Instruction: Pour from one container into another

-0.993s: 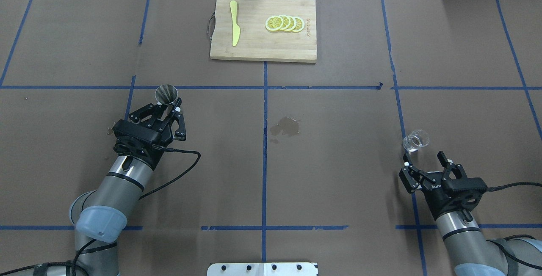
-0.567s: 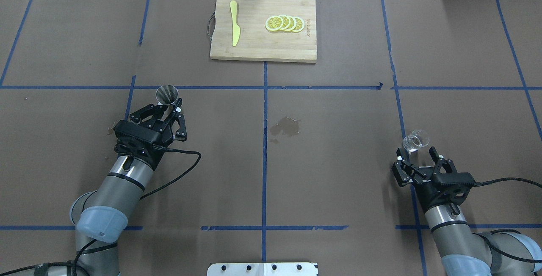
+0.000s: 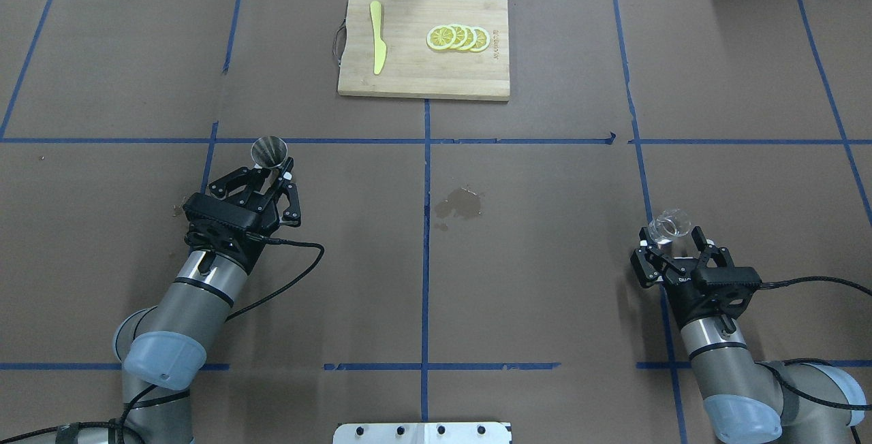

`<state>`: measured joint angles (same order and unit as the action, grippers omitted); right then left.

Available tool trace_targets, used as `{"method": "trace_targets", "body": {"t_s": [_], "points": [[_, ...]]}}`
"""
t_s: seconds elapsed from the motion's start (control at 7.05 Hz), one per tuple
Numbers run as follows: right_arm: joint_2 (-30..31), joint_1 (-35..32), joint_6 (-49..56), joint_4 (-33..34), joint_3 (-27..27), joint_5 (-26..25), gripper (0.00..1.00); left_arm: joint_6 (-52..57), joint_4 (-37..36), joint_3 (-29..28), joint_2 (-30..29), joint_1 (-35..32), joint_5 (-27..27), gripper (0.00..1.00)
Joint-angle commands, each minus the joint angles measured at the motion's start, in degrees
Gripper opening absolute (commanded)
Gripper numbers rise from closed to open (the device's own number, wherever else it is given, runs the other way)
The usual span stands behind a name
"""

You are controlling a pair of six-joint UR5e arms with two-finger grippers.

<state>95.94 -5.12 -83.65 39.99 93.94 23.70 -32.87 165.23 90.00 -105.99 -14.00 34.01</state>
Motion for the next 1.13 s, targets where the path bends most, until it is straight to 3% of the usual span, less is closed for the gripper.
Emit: {"method": "trace_targets", "body": {"t_s": [0.0,0.99], "points": [[-0.1,-0.6,0.1,0.0,-0.4,0.4,0.93,0.0,0.0,0.0,0.0,0.0,0.0,0.0],[-2.2,-2.4,0.8,0.0,-2.0,3.2,0.88,0.1,0.1,0.1,0.0,0.0,-0.1,0.0]]}}
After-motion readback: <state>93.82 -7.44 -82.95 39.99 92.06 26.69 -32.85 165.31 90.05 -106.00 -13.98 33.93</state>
